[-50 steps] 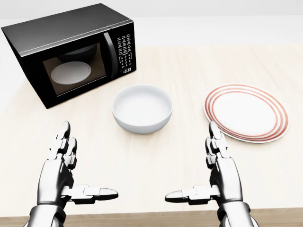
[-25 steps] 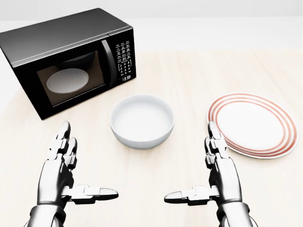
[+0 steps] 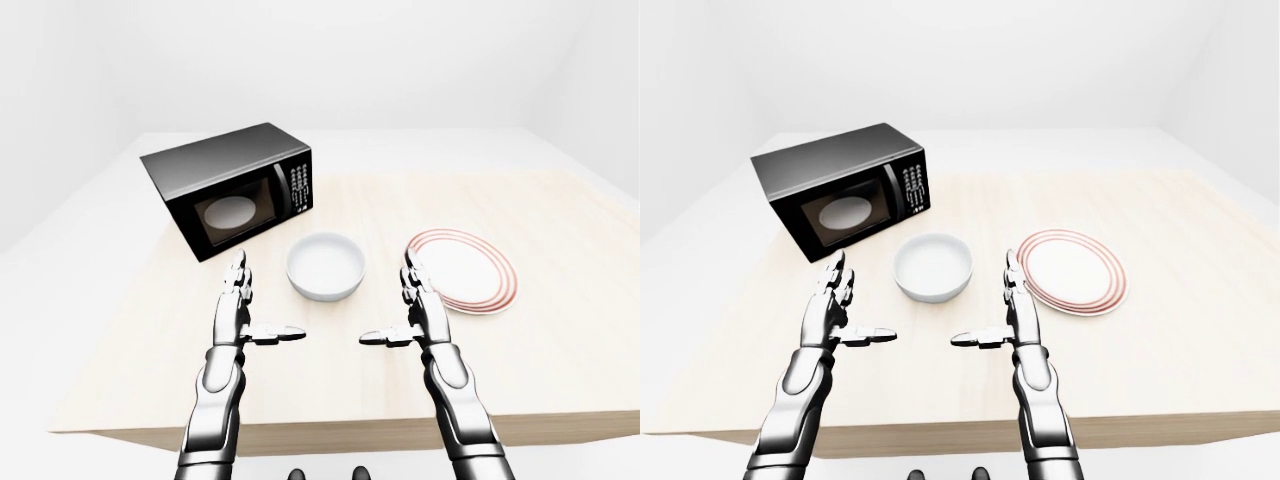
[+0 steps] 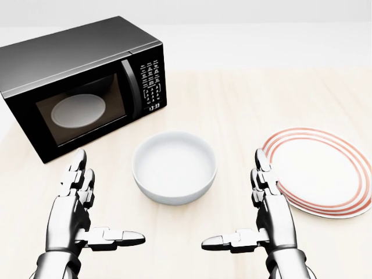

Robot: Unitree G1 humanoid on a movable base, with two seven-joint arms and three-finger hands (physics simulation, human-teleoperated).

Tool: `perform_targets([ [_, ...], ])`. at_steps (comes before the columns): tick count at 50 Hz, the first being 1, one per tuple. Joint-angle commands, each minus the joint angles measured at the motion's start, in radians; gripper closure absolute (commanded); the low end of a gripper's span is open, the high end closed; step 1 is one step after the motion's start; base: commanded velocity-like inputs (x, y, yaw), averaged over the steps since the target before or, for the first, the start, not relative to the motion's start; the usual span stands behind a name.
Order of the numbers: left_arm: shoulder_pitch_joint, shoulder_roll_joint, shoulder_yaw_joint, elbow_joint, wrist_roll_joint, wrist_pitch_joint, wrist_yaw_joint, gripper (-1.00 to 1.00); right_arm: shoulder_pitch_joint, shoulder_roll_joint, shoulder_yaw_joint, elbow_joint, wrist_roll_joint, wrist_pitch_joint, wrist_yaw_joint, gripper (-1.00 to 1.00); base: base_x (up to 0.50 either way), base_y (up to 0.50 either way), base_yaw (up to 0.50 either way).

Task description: Pick up the white bowl and put it on the plate.

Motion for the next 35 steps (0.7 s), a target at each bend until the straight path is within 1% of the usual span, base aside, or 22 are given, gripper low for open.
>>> perform_targets([
  [1,0.000,0.000,0.000,0.000,0.000,0.000,0.000,-1.00,0.001,0.001,0.002,-0.005,-0.001,0.003,0.001,-1.00,0.18,0.00,0.00],
  [20,0.000,0.000,0.000,0.000,0.000,0.000,0.000,-1.00,0.002,0.002,0.003,-0.002,0.002,0.005,0.004,-1.00,0.17,0.00,0.00],
  [25,0.000,0.000,0.000,0.000,0.000,0.000,0.000,-1.00,0.001,0.001,0.005,0.013,-0.006,-0.008,0.001,-1.00,0.15,0.00,0.00],
  [27,0.000,0.000,0.000,0.000,0.000,0.000,0.000,-1.00,-0.001,0.000,0.005,0.014,-0.010,0.000,0.001,-1.00,0.03,0.00,0.00],
  [31,0.000,0.000,0.000,0.000,0.000,0.000,0.000,-1.00,0.000,-0.002,0.009,0.000,-0.027,0.001,-0.002,-1.00,0.00,0.00,0.00],
  [32,0.000,0.000,0.000,0.000,0.000,0.000,0.000,-1.00,-0.002,-0.003,0.008,0.005,-0.031,-0.005,-0.003,-1.00,0.00,0.00,0.00],
  [35,0.000,0.000,0.000,0.000,0.000,0.000,0.000,-1.00,-0.010,-0.008,-0.001,-0.004,-0.045,0.002,-0.010,-1.00,0.00,0.00,0.00],
])
